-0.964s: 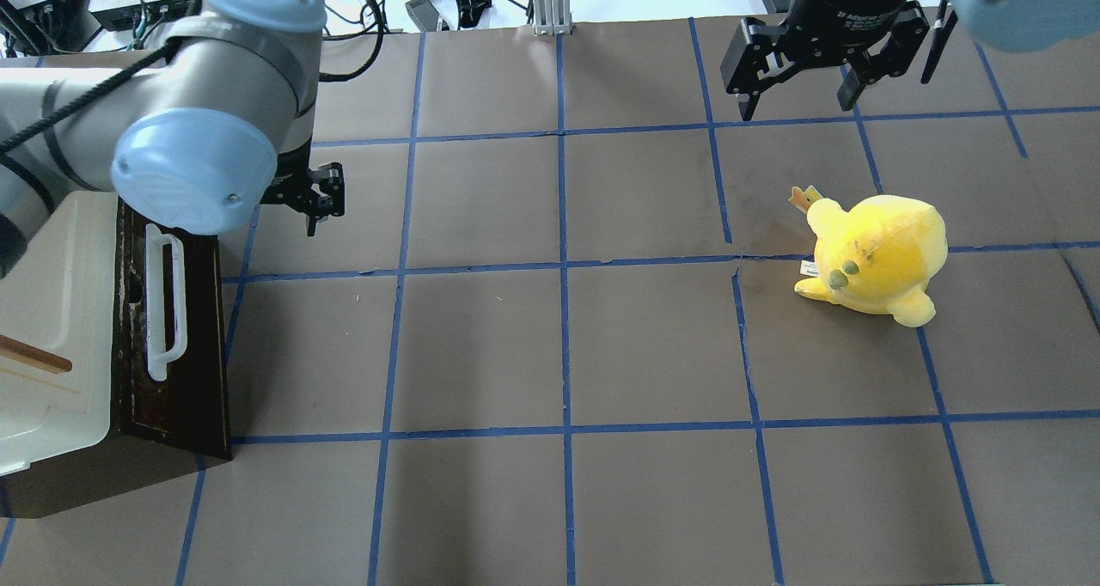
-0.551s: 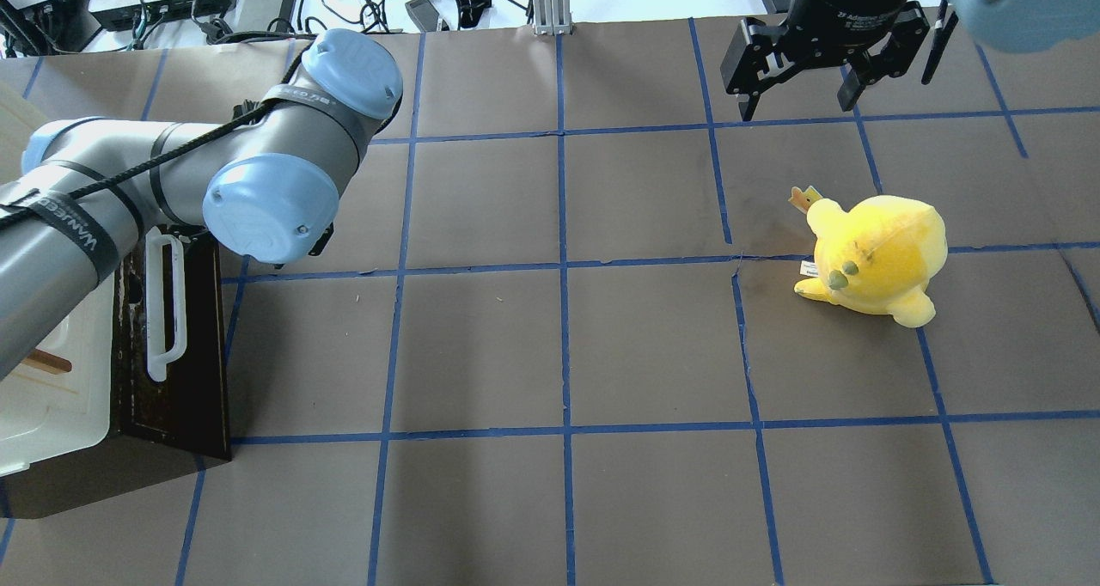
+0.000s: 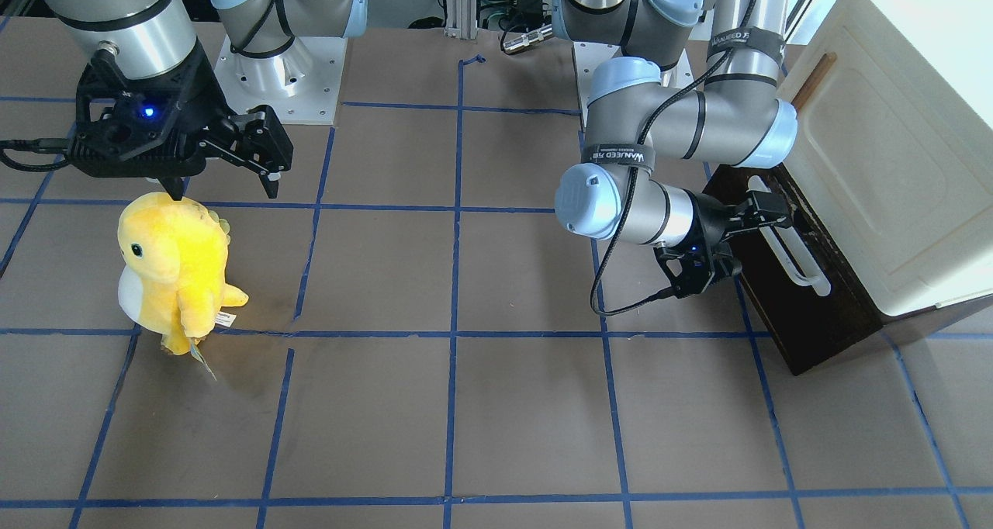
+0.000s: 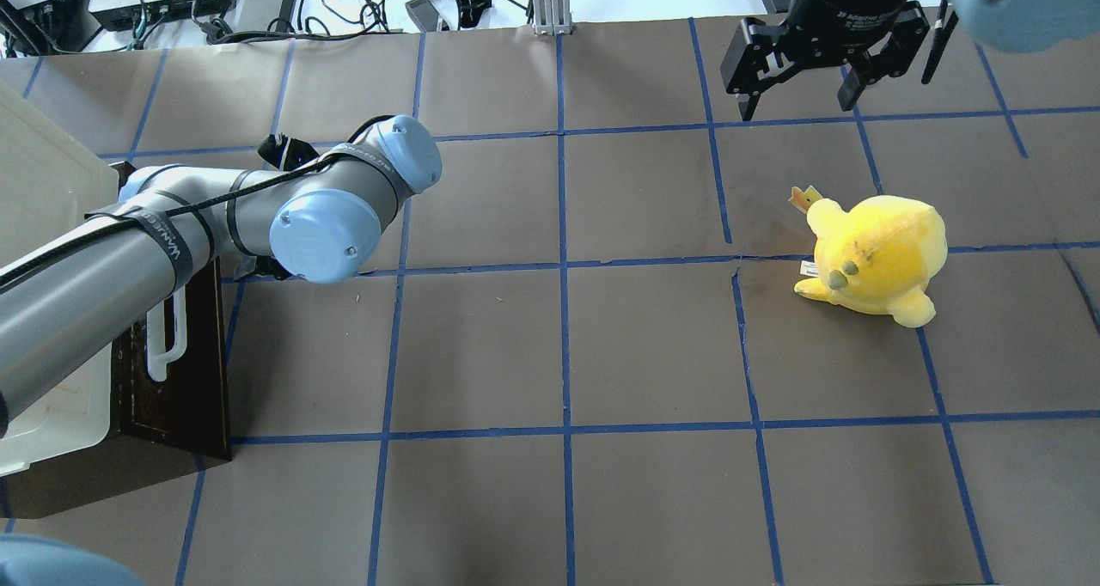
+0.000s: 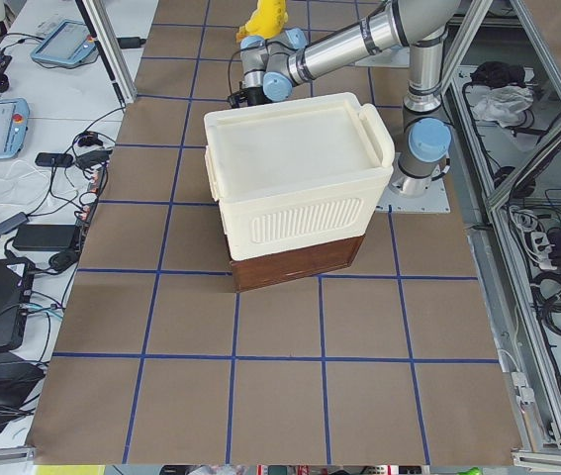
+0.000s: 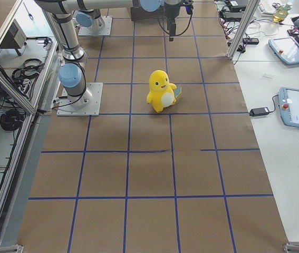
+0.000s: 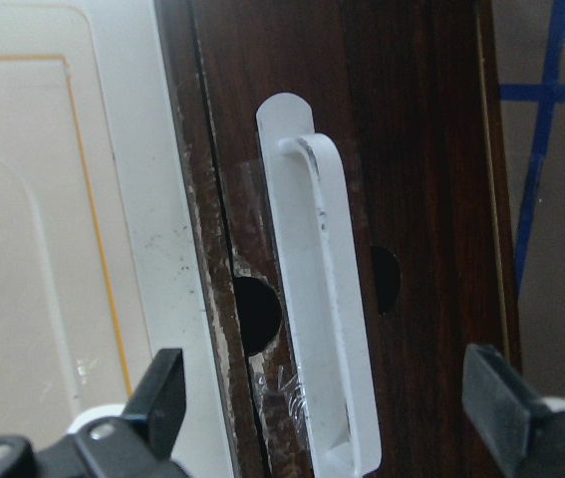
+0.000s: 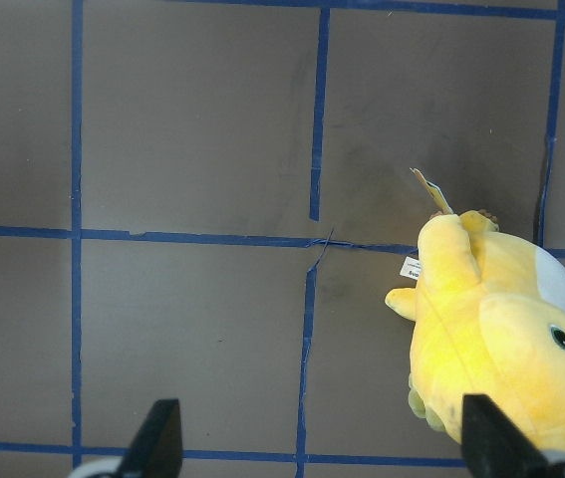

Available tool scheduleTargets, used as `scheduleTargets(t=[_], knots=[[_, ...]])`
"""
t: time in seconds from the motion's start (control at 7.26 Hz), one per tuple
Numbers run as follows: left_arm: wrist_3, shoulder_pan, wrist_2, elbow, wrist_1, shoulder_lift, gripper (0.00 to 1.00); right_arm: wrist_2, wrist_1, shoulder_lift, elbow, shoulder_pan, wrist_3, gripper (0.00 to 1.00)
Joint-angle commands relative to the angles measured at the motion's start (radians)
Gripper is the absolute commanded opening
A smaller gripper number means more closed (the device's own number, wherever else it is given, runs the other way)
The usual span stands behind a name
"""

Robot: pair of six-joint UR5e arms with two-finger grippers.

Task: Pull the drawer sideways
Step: 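Lower the left gripper around the white drawer handle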

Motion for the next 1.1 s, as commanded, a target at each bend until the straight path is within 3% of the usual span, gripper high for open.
scheduleTargets(t=[0.0,0.28,0.96], knots=[[-0.006,0.000,0.085,0.004,0.003,-0.053,1.00,0.000,0.000,0.000,0.000,0.000,0.000,1.00],[-0.047,0.006,0.100,0.003,-0.003,-0.090,0.97,0.000,0.000,0.000,0.000,0.000,0.000,1.00],[-0.055,0.048,0.120,-0.034,-0.029,-0.086,1.00,0.000,0.000,0.000,0.000,0.000,0.000,1.00]])
